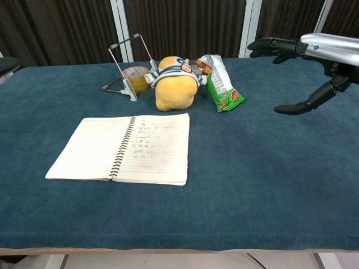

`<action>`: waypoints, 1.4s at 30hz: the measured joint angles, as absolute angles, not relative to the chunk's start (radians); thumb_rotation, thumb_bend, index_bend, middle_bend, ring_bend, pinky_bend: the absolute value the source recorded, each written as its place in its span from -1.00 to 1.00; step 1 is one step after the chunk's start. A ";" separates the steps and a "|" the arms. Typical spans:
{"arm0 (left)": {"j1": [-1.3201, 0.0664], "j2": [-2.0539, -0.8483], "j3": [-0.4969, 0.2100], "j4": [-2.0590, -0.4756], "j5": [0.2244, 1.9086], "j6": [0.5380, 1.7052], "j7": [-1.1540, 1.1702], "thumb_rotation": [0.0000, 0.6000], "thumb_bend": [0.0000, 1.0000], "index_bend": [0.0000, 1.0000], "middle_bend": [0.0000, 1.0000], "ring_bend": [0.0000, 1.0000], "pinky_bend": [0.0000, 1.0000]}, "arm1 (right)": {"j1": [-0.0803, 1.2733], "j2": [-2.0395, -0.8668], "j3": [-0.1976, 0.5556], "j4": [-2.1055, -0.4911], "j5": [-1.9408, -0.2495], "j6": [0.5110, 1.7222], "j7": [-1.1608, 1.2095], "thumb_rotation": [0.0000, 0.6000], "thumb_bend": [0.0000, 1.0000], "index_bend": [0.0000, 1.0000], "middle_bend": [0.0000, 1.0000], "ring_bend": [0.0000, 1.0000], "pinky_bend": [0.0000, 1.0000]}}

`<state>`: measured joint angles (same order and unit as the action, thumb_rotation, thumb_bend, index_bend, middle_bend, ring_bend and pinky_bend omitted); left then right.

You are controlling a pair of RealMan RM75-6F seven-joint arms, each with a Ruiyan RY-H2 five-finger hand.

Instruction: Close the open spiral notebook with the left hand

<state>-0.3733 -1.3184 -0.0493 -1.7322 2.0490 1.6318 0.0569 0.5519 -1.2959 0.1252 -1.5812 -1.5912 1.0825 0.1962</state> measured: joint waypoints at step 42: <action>-0.423 -1.560 -0.059 -1.340 1.437 1.087 0.275 1.00 -0.44 -0.55 -0.56 -0.65 -0.75 | 0.279 -1.061 0.036 -1.684 -1.648 1.421 0.189 1.00 -0.68 -0.90 -0.85 -0.96 -0.77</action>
<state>-0.4230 -1.5603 -0.0587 -1.3404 1.4369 1.0868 0.2753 0.2792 -1.0613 0.0362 -1.6841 -1.6475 1.4209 0.1887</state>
